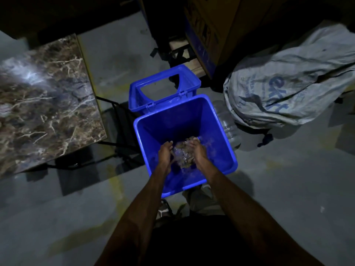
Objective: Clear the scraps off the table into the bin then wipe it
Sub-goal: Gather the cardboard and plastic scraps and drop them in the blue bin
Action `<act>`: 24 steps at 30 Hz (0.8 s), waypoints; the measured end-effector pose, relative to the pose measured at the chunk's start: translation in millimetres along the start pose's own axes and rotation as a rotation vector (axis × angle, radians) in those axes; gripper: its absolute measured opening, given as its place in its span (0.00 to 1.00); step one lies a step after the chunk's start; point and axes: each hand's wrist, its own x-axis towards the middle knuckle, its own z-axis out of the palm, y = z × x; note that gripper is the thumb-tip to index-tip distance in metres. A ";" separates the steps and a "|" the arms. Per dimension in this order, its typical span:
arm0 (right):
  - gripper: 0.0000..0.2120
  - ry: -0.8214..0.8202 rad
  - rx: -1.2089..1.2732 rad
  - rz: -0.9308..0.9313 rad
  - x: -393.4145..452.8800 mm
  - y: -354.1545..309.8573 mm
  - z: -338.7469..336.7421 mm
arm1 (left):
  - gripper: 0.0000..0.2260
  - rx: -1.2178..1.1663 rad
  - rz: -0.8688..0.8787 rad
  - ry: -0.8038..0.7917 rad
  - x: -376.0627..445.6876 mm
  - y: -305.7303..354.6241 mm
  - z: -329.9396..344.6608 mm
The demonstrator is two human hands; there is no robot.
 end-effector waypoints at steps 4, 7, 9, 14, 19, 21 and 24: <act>0.14 -0.012 -0.052 -0.013 -4.3 12.3 15.8 | 0.15 -0.084 0.039 -0.053 -11.7 6.9 -12.1; 0.12 -0.009 -0.100 -0.042 -14.0 30.2 33.2 | 0.08 -0.190 0.079 -0.097 -23.3 14.1 -34.7; 0.12 0.005 -0.139 -0.065 -32.9 38.6 49.8 | 0.07 -0.239 0.095 -0.095 -24.7 12.2 -57.0; 0.11 -0.040 -0.182 -0.191 -76.6 70.9 118.4 | 0.07 -0.208 0.211 -0.091 -22.6 6.9 -141.8; 0.10 -0.117 -0.266 -0.270 -130.6 122.0 218.2 | 0.07 -0.186 0.259 -0.092 -26.7 7.3 -261.8; 0.09 -0.177 -0.268 -0.291 -156.6 138.0 259.9 | 0.07 -0.230 0.285 -0.057 -29.9 19.4 -309.4; 0.09 -0.272 -0.320 -0.318 -184.4 157.4 319.0 | 0.09 -0.312 0.315 0.003 -35.1 34.3 -376.2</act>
